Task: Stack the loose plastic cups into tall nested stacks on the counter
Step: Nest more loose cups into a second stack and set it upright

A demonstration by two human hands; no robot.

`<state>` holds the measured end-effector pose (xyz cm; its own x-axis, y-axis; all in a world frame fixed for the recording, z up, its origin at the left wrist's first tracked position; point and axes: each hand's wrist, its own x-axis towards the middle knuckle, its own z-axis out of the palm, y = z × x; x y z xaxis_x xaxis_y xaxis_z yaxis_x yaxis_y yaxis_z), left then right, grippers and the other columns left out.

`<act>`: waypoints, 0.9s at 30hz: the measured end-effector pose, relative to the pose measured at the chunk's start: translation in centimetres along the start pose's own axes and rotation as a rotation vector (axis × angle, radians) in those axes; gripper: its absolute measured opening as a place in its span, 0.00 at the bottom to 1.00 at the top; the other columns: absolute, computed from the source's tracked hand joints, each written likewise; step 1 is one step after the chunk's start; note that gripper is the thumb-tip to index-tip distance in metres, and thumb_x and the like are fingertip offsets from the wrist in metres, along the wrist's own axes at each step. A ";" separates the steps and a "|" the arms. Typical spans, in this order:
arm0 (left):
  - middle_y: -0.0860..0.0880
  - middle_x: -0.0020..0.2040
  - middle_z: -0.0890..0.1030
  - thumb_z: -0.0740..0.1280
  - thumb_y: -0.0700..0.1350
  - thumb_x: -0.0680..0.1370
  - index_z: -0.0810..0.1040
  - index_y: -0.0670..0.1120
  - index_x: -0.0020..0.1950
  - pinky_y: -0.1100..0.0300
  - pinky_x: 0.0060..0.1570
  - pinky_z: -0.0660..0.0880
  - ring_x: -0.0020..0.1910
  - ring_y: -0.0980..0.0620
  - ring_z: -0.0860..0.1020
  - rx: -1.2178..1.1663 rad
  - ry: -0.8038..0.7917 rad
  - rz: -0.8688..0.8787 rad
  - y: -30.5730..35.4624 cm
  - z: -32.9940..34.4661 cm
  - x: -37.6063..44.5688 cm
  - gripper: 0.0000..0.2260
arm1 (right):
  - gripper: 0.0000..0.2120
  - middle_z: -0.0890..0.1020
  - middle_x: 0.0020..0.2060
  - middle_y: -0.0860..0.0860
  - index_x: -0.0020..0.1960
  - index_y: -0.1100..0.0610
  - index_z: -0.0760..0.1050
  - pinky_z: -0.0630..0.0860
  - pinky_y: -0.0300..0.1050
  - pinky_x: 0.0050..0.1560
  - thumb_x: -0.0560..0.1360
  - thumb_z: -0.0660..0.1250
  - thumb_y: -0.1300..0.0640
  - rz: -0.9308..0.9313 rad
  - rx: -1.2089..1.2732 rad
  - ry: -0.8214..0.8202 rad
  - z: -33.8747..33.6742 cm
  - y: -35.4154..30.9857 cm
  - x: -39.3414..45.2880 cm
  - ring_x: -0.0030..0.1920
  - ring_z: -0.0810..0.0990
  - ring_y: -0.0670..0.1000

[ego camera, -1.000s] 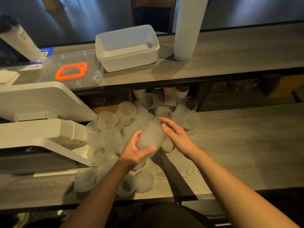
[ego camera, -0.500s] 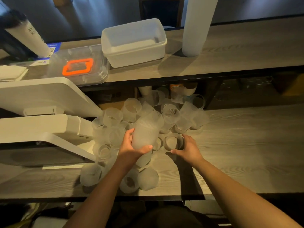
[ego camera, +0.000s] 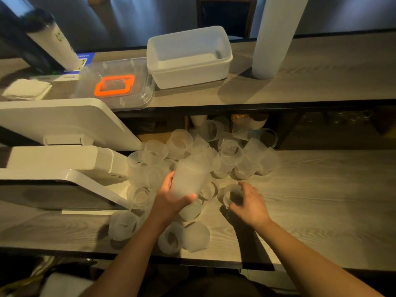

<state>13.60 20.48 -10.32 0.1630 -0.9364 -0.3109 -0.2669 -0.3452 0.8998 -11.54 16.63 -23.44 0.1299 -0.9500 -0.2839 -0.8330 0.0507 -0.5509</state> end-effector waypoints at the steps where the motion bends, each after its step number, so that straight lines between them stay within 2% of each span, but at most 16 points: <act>1: 0.54 0.57 0.76 0.74 0.63 0.55 0.68 0.54 0.66 0.67 0.39 0.77 0.52 0.55 0.78 0.005 -0.004 0.003 0.0 0.1 0.1 0.41 | 0.38 0.73 0.67 0.49 0.76 0.52 0.63 0.70 0.52 0.70 0.72 0.73 0.41 0.005 0.065 0.026 -0.5 0.0 -0.3 0.68 0.72 0.51; 4: 0.54 0.58 0.75 0.74 0.61 0.55 0.68 0.56 0.65 0.68 0.39 0.77 0.52 0.54 0.77 0.004 -0.023 -0.024 0.0 0.3 0.6 0.40 | 0.36 0.73 0.62 0.46 0.75 0.49 0.65 0.76 0.47 0.62 0.71 0.74 0.40 0.004 0.302 0.082 -2.6 -1.2 -0.6 0.62 0.74 0.47; 7: 0.56 0.59 0.74 0.76 0.60 0.55 0.69 0.61 0.63 0.65 0.41 0.78 0.55 0.53 0.76 0.011 -0.068 -0.050 0.0 0.7 1.2 0.38 | 0.32 0.72 0.61 0.46 0.74 0.47 0.66 0.75 0.41 0.56 0.74 0.72 0.42 0.006 0.536 0.110 -4.9 -3.6 -0.2 0.59 0.74 0.46; 9: 0.54 0.61 0.74 0.77 0.58 0.56 0.69 0.60 0.65 0.64 0.42 0.78 0.56 0.51 0.76 0.046 -0.093 -0.048 -0.1 0.9 1.6 0.39 | 0.30 0.72 0.63 0.46 0.74 0.45 0.66 0.73 0.40 0.57 0.75 0.71 0.43 0.007 0.729 0.138 -6.6 -5.3 0.2 0.62 0.73 0.45; 11: 0.53 0.62 0.73 0.79 0.54 0.59 0.68 0.57 0.68 0.64 0.45 0.79 0.57 0.51 0.76 0.096 -0.112 -0.038 -0.2 1.2 2.0 0.39 | 0.30 0.73 0.64 0.46 0.73 0.43 0.67 0.73 0.42 0.60 0.74 0.69 0.38 -0.031 0.826 0.151 -8.1 -6.7 0.6 0.63 0.73 0.45; 14: 0.54 0.64 0.72 0.78 0.58 0.58 0.67 0.60 0.69 0.52 0.56 0.79 0.60 0.51 0.75 0.172 -0.135 -0.035 0.1 1.5 2.3 0.41 | 0.30 0.75 0.62 0.42 0.69 0.41 0.71 0.76 0.48 0.61 0.70 0.67 0.34 -0.120 0.823 0.100 -9.3 -8.1 0.9 0.62 0.75 0.45; 15: 0.54 0.64 0.72 0.77 0.59 0.58 0.66 0.62 0.69 0.51 0.57 0.79 0.60 0.51 0.75 0.181 -0.145 -0.031 0.3 1.6 2.4 0.41 | 0.28 0.75 0.61 0.41 0.68 0.39 0.71 0.76 0.48 0.60 0.70 0.67 0.34 -0.143 0.806 0.081 -9.5 -8.5 0.8 0.60 0.75 0.43; 18: 0.56 0.63 0.72 0.77 0.59 0.59 0.65 0.64 0.68 0.53 0.56 0.80 0.58 0.53 0.75 0.193 -0.177 0.010 0.8 1.7 2.4 0.40 | 0.22 0.73 0.58 0.40 0.66 0.39 0.71 0.72 0.37 0.56 0.73 0.71 0.41 -0.206 0.708 0.056 -9.6 -9.3 0.5 0.56 0.73 0.38; 21: 0.58 0.61 0.71 0.77 0.55 0.62 0.64 0.63 0.69 0.60 0.52 0.79 0.57 0.55 0.75 0.209 -0.210 0.044 1.2 1.7 2.3 0.38 | 0.22 0.72 0.57 0.41 0.67 0.42 0.69 0.69 0.34 0.55 0.76 0.71 0.47 -0.191 0.670 0.068 -9.6 -9.7 0.2 0.56 0.71 0.37; 25: 0.58 0.62 0.71 0.77 0.55 0.62 0.64 0.63 0.69 0.63 0.48 0.78 0.57 0.54 0.75 0.197 -0.206 0.038 1.1 1.5 2.3 0.38 | 0.26 0.71 0.58 0.39 0.69 0.42 0.68 0.68 0.27 0.54 0.73 0.69 0.40 -0.162 0.705 0.056 -9.5 -10.4 0.0 0.59 0.70 0.34; 27: 0.57 0.62 0.71 0.77 0.57 0.62 0.63 0.64 0.69 0.61 0.49 0.79 0.57 0.54 0.75 0.194 -0.198 0.020 1.0 1.5 2.4 0.39 | 0.26 0.70 0.60 0.40 0.69 0.42 0.66 0.66 0.22 0.53 0.74 0.69 0.40 -0.169 0.704 0.003 -8.8 -11.0 -0.1 0.60 0.68 0.32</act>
<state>12.33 17.80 -10.66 -0.0280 -0.9306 -0.3649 -0.4487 -0.3145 0.8365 -7.17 13.48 -10.46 0.2240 -0.9631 -0.1491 -0.2576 0.0890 -0.9621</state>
